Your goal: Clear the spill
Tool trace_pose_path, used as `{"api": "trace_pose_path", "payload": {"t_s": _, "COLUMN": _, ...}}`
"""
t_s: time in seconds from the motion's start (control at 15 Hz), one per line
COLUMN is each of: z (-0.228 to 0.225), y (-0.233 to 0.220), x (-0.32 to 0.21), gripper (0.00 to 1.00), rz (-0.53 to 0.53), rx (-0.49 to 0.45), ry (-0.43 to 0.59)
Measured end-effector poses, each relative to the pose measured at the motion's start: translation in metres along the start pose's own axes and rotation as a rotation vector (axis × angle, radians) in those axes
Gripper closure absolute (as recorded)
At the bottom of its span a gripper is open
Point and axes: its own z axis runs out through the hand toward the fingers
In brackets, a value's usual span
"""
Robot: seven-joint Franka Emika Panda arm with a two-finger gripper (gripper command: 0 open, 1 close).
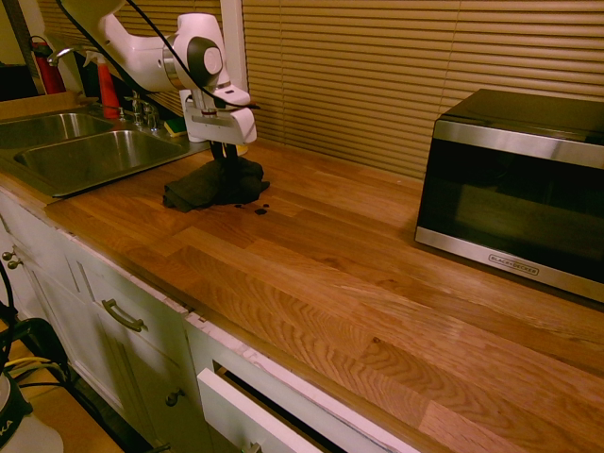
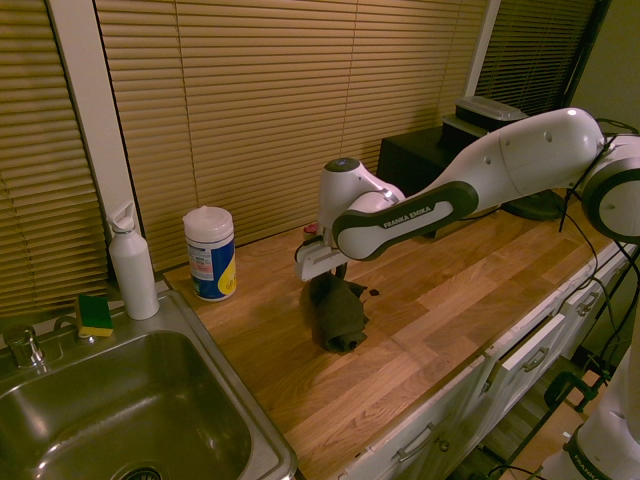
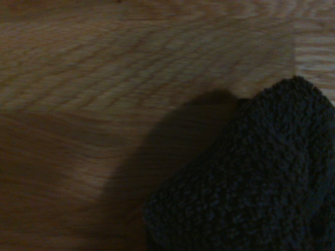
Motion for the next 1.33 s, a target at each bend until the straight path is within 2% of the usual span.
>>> {"api": "trace_pose_path", "payload": {"t_s": 0.93, "z": 0.018, "y": 0.131, "x": 0.142, "gripper": 1.00, "rz": 0.214, "rx": -0.006, "ry": 0.025}}
{"api": "trace_pose_path", "payload": {"t_s": 1.07, "z": 0.017, "y": 0.135, "x": 0.145, "gripper": 1.00, "rz": 0.213, "rx": -0.002, "ry": 0.020}}
{"api": "trace_pose_path", "payload": {"t_s": 1.33, "z": 0.009, "y": 0.106, "x": 0.112, "gripper": 1.00, "rz": 0.156, "rx": 0.005, "ry": 0.014}}
